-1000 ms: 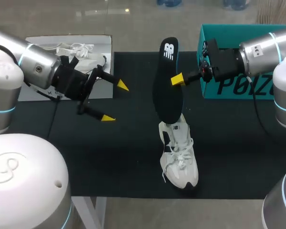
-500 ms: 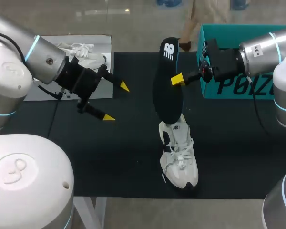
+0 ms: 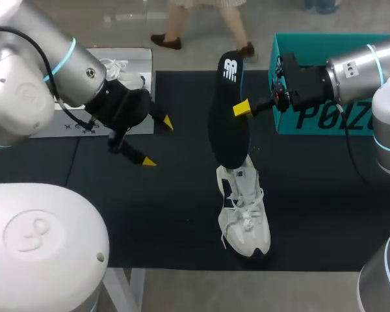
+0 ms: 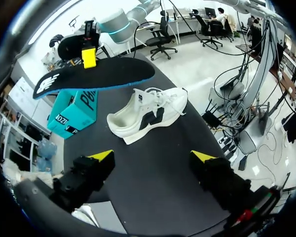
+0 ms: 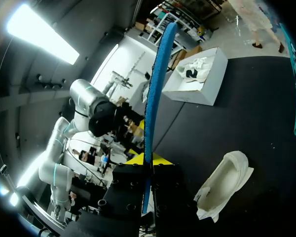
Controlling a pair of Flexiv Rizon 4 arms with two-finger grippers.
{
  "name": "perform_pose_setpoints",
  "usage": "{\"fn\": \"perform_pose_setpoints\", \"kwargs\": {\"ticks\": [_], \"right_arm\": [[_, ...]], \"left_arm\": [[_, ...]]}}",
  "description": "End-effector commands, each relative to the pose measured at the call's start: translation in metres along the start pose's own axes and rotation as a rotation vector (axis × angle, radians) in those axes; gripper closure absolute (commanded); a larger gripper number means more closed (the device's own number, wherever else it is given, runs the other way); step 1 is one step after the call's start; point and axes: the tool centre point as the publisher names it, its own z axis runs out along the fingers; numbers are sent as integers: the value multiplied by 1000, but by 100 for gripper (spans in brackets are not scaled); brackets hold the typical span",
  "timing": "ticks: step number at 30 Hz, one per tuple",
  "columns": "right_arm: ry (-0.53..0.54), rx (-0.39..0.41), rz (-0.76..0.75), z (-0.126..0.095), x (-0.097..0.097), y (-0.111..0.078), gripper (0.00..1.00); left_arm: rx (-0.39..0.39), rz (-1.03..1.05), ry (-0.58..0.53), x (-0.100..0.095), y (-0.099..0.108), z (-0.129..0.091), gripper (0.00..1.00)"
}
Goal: Take the shoe out of the shoebox, open the shoe tongue, remove and reinsert the insole, then place the shoe into the shoebox
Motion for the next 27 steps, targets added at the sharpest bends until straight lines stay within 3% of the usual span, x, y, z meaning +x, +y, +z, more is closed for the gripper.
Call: {"fn": "perform_pose_setpoints", "kwargs": {"ticks": [1,12,23,27], "right_arm": [[-3,-2,1,0,1,-1,100],[-3,-2,1,0,1,-1,100],[-32,1,10,-26,-62,13,100],[-26,-1,-70,-28,-77,21,100]], "left_arm": [[-59,-28,43,-5,8,4,0],[-37,-43,122,-6,12,14,0],[-37,-43,122,-6,12,14,0],[-37,-43,122,-6,12,14,0]]}}
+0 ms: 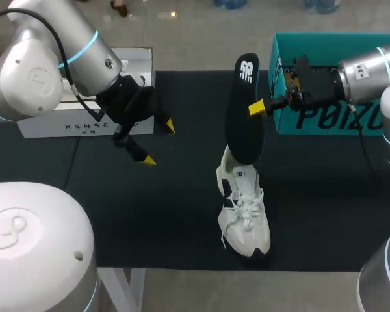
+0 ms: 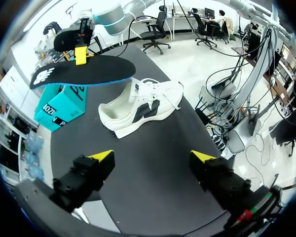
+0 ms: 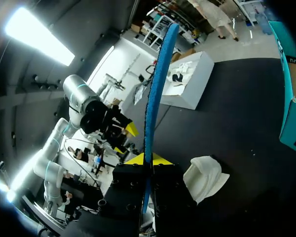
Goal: Take the shoe out of the shoebox, open the shoe tongue, remove and reinsert the insole, then place the shoe into the shoebox
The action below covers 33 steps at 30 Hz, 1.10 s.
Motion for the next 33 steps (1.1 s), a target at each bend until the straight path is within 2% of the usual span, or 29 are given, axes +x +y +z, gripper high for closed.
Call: {"fn": "perform_pose_setpoints", "kwargs": {"ticks": [1,10,21,33], "right_arm": [[34,0,-64,3,-19,12,100],[13,18,-104,9,-42,23,100],[10,7,-122,25,-63,12,100],[-28,10,-121,34,-70,-10,100]], "left_arm": [[-3,0,0,0,0,0,0],[-3,0,0,0,0,0,0],[-3,0,0,0,0,0,0],[-3,0,0,0,0,0,0]]}}
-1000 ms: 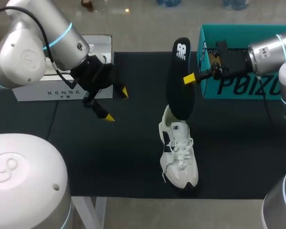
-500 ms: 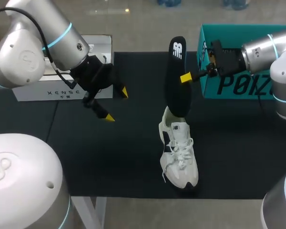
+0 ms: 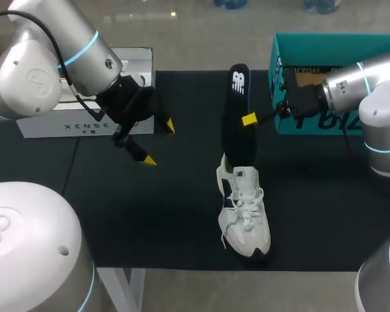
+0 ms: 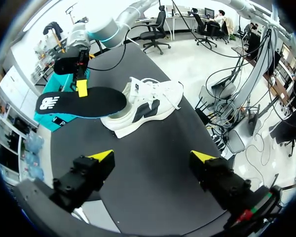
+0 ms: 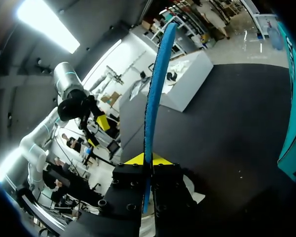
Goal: Take the shoe out of the shoebox, open the shoe tongue, remove and reinsert the insole, then place the shoe into the shoebox
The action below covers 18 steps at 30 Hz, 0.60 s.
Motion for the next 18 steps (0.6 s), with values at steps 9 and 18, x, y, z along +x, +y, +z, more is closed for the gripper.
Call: {"fn": "perform_pose_setpoints", "kwargs": {"ticks": [9,18], "right_arm": [[-39,13,15,5,11,-24,100],[-55,36,41,16,16,-43,100]], "left_arm": [[-3,0,0,0,0,0,0],[-3,0,0,0,0,0,0]]}}
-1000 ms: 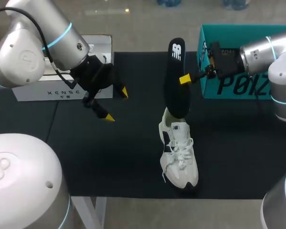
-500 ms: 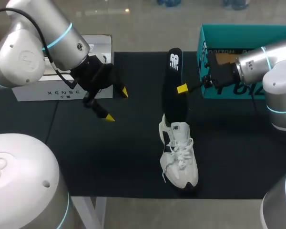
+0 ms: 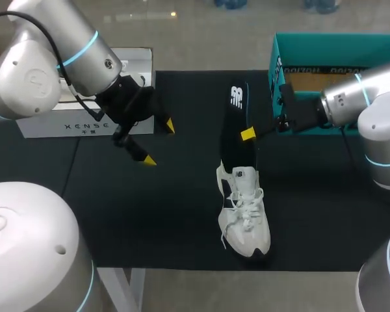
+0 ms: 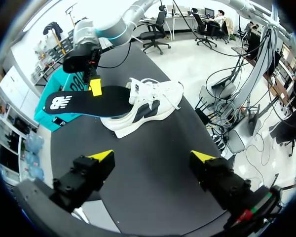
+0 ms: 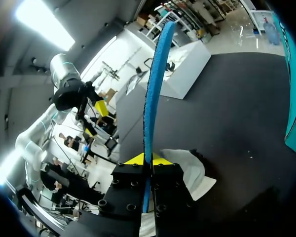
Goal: Take the shoe out of the shoebox, open the shoe tongue, remove and reinsert the insole, then place the shoe into the shoebox
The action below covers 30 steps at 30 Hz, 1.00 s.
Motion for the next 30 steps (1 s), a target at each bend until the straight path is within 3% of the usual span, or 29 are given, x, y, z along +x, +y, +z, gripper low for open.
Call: {"fn": "perform_pose_setpoints", "kwargs": {"ticks": [1,10,22,25,27,29,30], "right_arm": [[-23,2,14,7,5,-9,100],[-108,105,89,20,1,-31,100],[-164,137,154,23,-1,-50,100],[-164,135,153,20,-1,-48,60],[-169,130,145,17,1,-44,50],[-169,128,135,15,0,-40,33],[-158,133,135,15,-1,-38,33]], "left_arm": [[-3,0,1,0,0,0,0],[-3,0,1,0,0,0,0],[-3,0,1,0,0,0,0],[-3,0,1,0,0,0,0],[-3,0,1,0,0,0,0],[-3,0,1,0,0,0,0],[-3,0,1,0,0,0,0]]}}
